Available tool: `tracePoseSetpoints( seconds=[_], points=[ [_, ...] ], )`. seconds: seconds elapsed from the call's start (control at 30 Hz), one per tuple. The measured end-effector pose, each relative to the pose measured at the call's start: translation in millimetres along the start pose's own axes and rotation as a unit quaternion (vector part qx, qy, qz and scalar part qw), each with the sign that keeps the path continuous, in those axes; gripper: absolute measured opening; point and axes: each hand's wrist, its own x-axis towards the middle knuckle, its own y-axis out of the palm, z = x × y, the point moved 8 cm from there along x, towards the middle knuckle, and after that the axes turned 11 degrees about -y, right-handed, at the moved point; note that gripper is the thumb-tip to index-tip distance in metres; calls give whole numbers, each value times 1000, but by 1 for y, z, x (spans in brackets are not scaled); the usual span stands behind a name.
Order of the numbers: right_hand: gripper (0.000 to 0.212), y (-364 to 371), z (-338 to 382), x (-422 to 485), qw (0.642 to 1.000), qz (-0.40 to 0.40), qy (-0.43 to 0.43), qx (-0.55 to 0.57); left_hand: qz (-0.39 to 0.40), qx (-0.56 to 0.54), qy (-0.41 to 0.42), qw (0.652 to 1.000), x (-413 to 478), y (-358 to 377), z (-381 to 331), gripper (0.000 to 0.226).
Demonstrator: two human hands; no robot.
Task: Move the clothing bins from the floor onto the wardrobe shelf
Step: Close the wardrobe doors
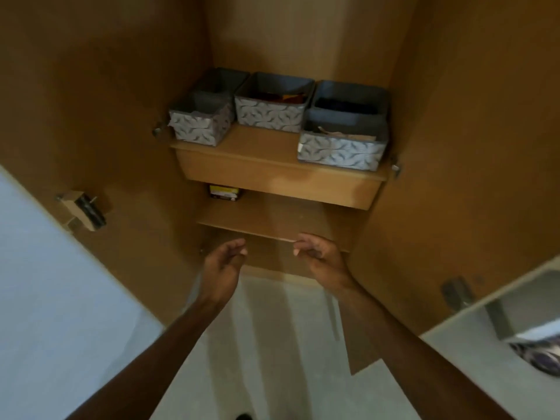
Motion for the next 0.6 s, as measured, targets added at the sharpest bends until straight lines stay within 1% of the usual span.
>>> tracePoseSetpoints(
  seconds=[0.1, 0.2, 0.3, 0.37, 0.5, 0.6],
  points=[
    [38, -53, 2, -41, 1000, -27, 7, -13, 32, 7, 12, 999, -29, 49, -5, 24],
    [38, -116, 11, -86, 998, -55, -3, -13, 65, 9, 31, 997, -62, 107, -16, 22],
    [37, -187, 20, -134, 996, -80, -17, -47, 116, 14, 48, 992, -108, 175, -29, 22],
    [36, -218, 23, -150, 993, -89, -27, -73, 136, 20, 62, 989, -125, 204, -38, 22],
    [28, -286, 25, -188, 983, -154, -48, -91, 154, 18, 87, 984, -161, 265, -67, 28],
    [24, -325, 28, -200, 970, -203, -49, -122, 186, 18, 121, 975, -181, 302, -95, 29]
  ],
)
